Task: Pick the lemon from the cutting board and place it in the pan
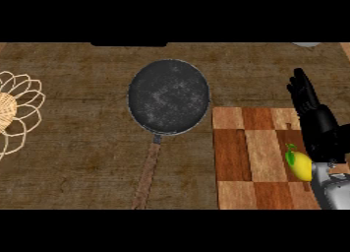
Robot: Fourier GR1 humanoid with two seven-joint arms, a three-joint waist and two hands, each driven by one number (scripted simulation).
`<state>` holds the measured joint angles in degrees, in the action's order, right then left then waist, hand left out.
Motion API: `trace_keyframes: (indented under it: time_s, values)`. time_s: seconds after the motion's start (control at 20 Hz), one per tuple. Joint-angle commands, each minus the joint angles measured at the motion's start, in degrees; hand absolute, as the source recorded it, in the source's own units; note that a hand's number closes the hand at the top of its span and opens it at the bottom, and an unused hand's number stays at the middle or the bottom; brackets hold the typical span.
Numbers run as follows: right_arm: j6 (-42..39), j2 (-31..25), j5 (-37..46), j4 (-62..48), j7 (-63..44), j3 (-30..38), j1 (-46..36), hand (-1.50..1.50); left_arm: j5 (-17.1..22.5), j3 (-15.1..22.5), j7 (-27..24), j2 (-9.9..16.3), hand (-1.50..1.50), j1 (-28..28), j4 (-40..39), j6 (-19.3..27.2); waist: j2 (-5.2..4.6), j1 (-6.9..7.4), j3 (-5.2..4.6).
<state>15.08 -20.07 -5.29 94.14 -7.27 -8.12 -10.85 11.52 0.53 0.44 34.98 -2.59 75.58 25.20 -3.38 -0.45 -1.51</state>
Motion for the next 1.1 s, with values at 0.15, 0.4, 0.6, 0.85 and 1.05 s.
trace_keyframes:
  time_s: [0.15, 0.4, 0.6, 0.85, 1.05]
  values:
    - [-9.98, -2.85, -9.21, -1.64, 0.9, 5.22, -2.72, -1.5, -3.02, 8.3, -1.11, -3.8, 0.0, 2.33, 3.52, -5.36, 3.34, -0.05, 1.56]
    - [0.41, -9.68, -2.82, -7.94, -4.01, 14.83, 3.07, -1.5, -2.58, 12.89, -0.49, -5.45, 0.0, 0.62, 7.23, -8.7, 3.69, -2.48, 1.53]
    - [-9.66, -18.33, -5.59, -3.77, -3.41, 18.28, 15.06, -1.5, -3.79, 14.15, 2.51, -5.55, 0.0, 0.11, 11.26, -8.26, 3.8, -1.38, 1.54]
    - [-18.05, -29.39, 2.37, -3.37, -0.87, 15.87, 17.58, -1.5, -4.81, 15.58, 4.4, -6.37, 0.0, -0.88, 13.72, -7.67, 3.63, -0.19, 1.5]
    - [-26.72, -33.6, 1.18, -4.68, -3.6, 14.13, 12.9, -1.5, -4.65, 14.78, 4.87, -6.36, 0.0, 1.15, 13.64, -9.35, 3.29, 0.94, 1.49]
